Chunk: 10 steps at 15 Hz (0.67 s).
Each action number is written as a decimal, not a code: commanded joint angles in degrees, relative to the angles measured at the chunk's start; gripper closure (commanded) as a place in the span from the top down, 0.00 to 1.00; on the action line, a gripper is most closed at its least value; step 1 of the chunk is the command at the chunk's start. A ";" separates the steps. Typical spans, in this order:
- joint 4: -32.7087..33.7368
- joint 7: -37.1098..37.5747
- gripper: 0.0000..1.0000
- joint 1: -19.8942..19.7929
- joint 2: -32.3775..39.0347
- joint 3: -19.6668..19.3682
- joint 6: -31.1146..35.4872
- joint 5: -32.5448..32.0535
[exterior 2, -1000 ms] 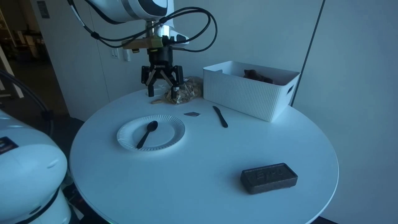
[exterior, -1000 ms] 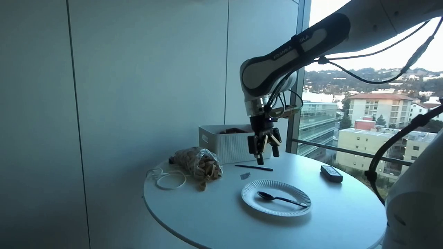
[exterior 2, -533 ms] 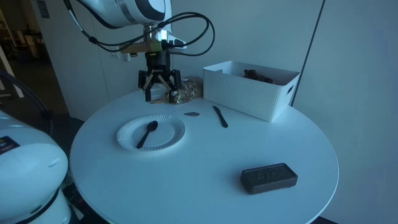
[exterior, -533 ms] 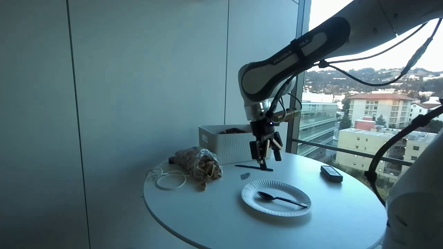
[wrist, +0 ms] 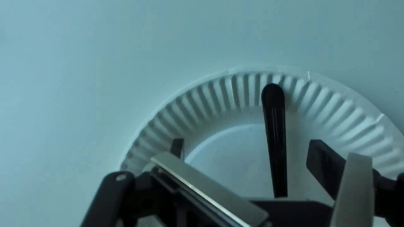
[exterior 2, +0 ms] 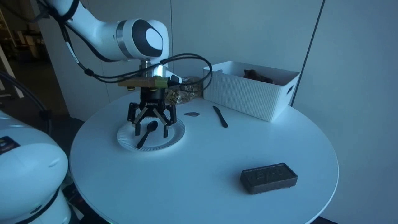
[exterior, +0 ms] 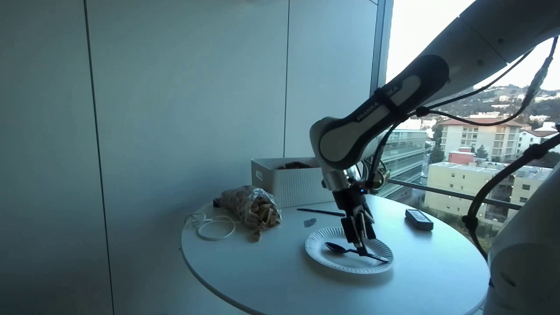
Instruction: Take the spoon off of the plate and but the rubber bands on the plate
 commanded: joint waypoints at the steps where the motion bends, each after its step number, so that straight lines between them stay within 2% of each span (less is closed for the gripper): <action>1: -5.69 -5.39 1.00 0.80 0.63 -1.85 10.45 -1.34; 2: -6.68 -6.88 1.00 0.84 1.14 -2.35 13.36 -0.87; 3: -7.00 -7.66 0.82 0.72 1.35 -2.60 14.88 -1.31; 7: -6.51 -10.63 0.51 0.49 3.01 -3.52 18.73 -1.11; 10: -7.25 -8.06 0.29 -0.31 2.46 -3.08 19.20 -2.18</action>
